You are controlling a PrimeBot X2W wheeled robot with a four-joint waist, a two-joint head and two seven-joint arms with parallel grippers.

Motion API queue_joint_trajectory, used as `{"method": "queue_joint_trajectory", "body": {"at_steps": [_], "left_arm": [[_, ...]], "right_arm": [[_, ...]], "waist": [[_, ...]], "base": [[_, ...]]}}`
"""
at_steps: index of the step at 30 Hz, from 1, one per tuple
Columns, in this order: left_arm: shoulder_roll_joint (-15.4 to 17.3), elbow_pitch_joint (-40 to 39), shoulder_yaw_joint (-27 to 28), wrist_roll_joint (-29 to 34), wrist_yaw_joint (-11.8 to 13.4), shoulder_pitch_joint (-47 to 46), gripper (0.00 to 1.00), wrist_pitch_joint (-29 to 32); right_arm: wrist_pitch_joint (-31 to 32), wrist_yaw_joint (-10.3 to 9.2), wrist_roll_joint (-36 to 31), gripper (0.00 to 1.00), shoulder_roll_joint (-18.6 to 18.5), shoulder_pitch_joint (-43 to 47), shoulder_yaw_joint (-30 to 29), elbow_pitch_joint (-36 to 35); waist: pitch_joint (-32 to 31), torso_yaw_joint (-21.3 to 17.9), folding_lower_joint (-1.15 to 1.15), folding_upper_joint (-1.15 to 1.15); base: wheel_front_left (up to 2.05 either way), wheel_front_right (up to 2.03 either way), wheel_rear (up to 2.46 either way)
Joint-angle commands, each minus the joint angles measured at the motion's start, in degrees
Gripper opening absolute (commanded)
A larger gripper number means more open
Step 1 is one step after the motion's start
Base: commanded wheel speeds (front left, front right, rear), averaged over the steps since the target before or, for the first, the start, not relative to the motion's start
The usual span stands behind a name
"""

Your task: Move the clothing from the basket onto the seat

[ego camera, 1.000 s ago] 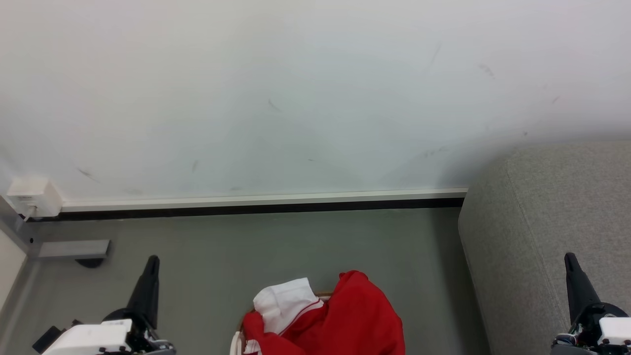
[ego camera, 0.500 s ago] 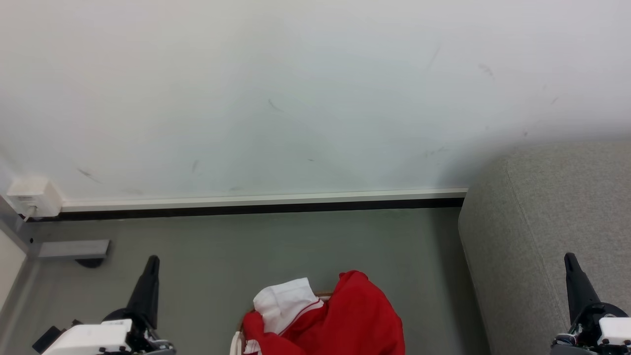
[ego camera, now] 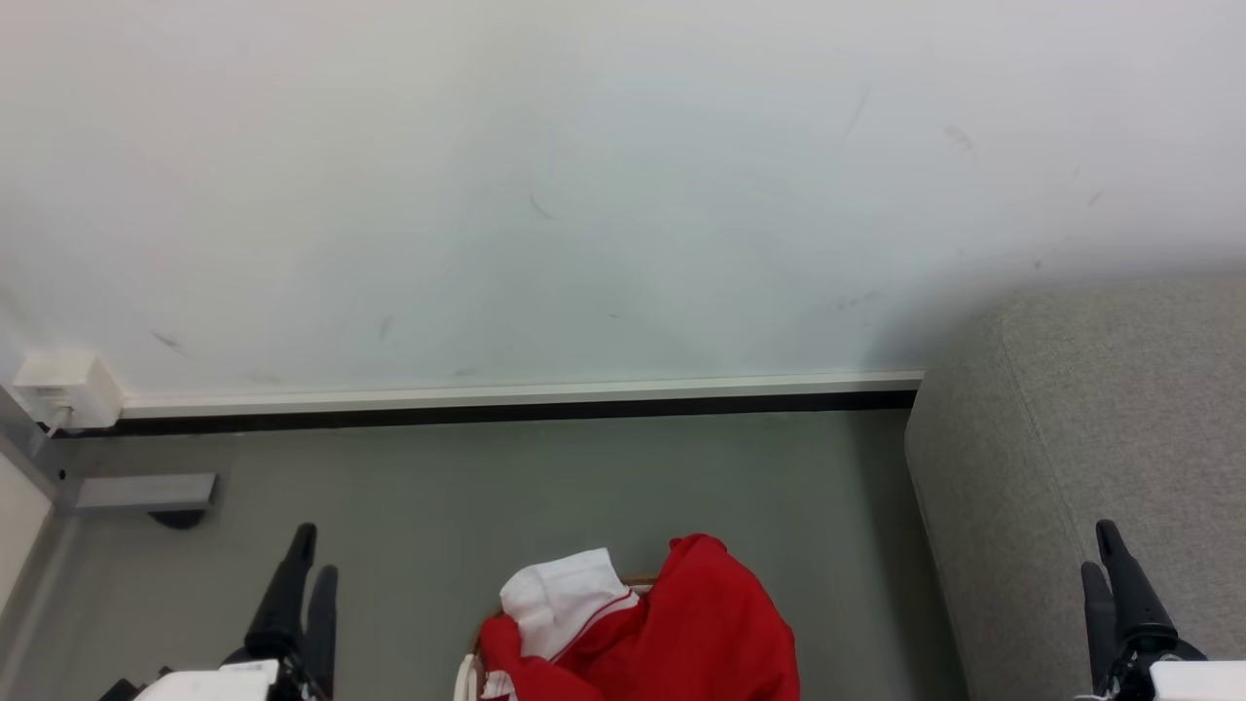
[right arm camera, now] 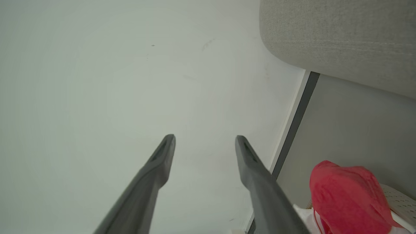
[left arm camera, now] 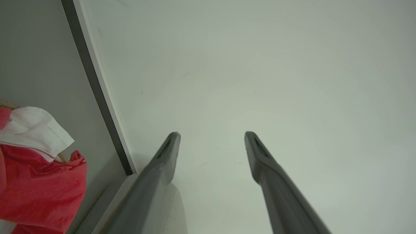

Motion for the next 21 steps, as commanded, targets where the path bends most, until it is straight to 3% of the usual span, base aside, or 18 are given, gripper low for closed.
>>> {"method": "queue_joint_trajectory", "body": {"at_steps": [1,10,21], "left_arm": [[0.34,-1.11,-0.06,0.42,-0.25,-0.76,1.00,-0.52],[0.43,-1.78,-0.54,6.07,-0.67,-0.28,1.00,-3.02],[0.54,-2.90,-1.34,20.31,-0.83,0.16,1.00,-5.72]], "right_arm": [[-0.31,-0.01,-1.39,1.00,-0.44,-0.97,-0.52,-0.86],[-1.07,-0.01,-13.85,1.00,0.79,-0.47,-1.07,-1.93],[-1.92,-0.02,-33.04,1.00,1.50,0.23,-0.68,-3.26]], "waist": [[0.00,-0.01,0.00,0.00],[0.07,-0.14,0.00,0.00],[0.01,-0.24,0.00,0.00]], "base": [[0.00,0.00,0.00],[0.00,0.00,0.00],[0.00,0.00,0.00]]}}
